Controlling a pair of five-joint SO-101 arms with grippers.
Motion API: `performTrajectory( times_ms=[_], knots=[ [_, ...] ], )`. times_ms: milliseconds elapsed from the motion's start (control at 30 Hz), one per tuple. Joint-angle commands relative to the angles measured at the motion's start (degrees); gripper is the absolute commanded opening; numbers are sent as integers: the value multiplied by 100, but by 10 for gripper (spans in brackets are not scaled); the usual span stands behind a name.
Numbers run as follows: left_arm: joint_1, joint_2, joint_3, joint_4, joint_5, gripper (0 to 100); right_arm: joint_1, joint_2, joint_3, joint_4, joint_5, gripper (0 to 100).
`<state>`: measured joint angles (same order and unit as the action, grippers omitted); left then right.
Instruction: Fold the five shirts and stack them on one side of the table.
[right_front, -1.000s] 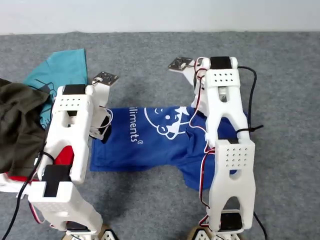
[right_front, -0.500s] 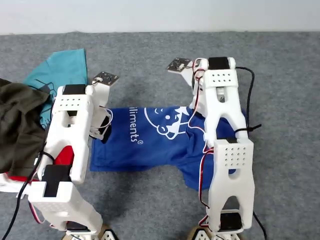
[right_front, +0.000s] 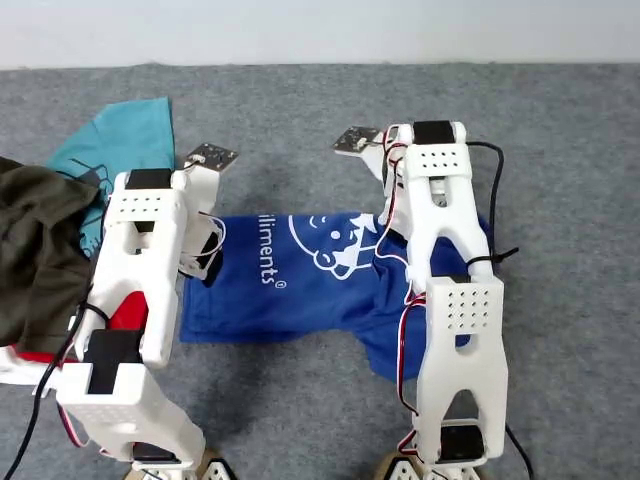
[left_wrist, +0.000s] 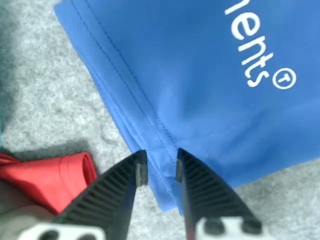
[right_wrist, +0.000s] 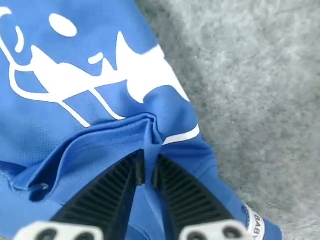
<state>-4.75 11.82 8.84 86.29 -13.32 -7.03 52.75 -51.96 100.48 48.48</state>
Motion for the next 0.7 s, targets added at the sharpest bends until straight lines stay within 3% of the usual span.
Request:
performTrajectory(
  times_ms=[0,167,667],
  knots=[
    [9,-44,13,-26,18,111,-22,-664,-211,233,26,10],
    [9,-44,13,-18,18,111,-22,-1385,-18,251,-79,10],
    [9,-44,13,-9,18,110,13,-2844,2760,233,-79,14]
  ],
)
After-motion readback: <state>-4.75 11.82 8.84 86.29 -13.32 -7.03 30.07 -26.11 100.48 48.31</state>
